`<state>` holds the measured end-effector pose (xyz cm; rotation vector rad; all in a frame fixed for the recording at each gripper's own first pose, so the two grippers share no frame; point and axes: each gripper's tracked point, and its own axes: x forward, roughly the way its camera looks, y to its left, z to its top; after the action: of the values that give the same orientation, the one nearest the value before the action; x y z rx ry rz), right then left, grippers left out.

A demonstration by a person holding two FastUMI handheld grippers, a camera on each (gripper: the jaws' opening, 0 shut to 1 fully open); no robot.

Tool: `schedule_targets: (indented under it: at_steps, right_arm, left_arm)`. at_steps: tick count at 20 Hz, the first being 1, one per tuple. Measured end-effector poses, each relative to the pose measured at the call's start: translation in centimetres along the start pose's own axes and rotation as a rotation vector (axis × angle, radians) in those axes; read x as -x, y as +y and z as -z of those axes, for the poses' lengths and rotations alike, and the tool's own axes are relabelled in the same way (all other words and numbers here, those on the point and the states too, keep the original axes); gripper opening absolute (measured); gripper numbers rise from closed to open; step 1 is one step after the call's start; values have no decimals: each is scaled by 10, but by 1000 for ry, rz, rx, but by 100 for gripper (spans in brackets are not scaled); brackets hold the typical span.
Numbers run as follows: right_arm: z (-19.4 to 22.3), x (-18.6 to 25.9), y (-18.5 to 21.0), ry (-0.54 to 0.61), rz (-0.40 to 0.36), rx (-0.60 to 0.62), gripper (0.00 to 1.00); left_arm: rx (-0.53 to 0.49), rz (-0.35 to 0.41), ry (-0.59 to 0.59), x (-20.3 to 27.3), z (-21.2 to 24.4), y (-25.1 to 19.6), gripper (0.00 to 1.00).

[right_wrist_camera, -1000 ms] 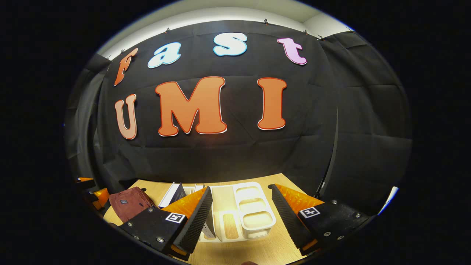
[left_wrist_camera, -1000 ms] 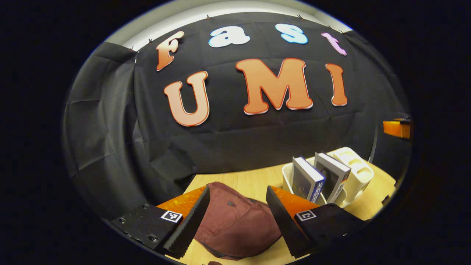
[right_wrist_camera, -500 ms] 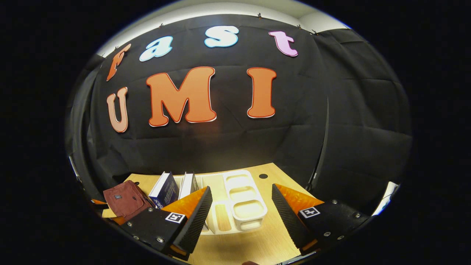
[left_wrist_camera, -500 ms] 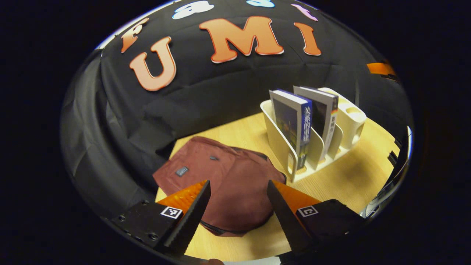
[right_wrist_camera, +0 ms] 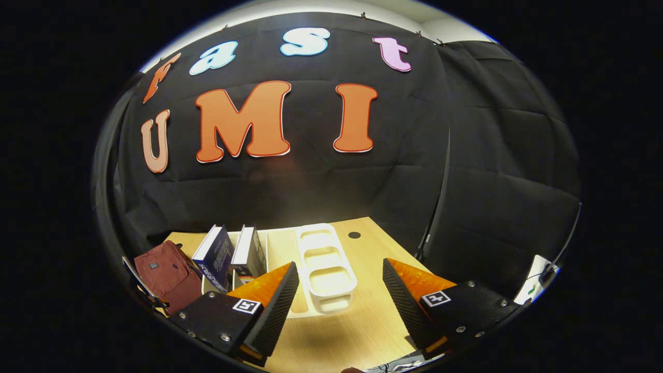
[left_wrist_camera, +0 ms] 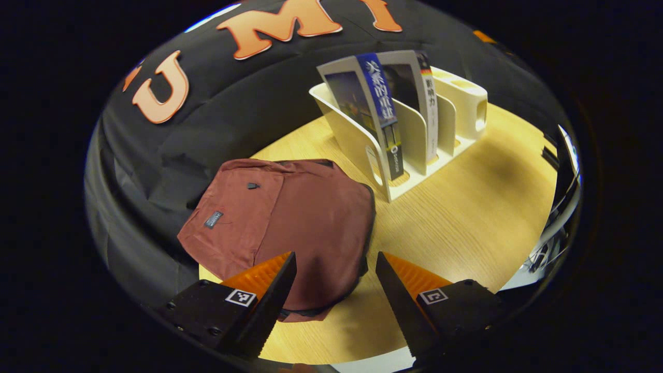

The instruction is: Open the schoolbag, grab two books from the bookshelf and put them into the schoolbag.

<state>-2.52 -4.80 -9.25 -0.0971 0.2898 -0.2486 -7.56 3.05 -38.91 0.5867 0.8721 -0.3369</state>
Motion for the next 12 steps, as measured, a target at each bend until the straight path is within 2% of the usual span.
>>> schedule_targets:
  at_steps: [3, 7, 12]
  right_arm:
    - [5, 0, -6, 20, 14, 3, 97]
    - [10, -4, -2, 44, 9, 8, 97]
    - [14, -11, 9, 66, -21, 24, 97]
  left_arm:
    - [-44, -22, 37, -13, 8, -4, 99]
    - [-50, -65, 81, -30, 15, 15, 99]
    - [-6, -28, 120, -46, 20, 19, 98]
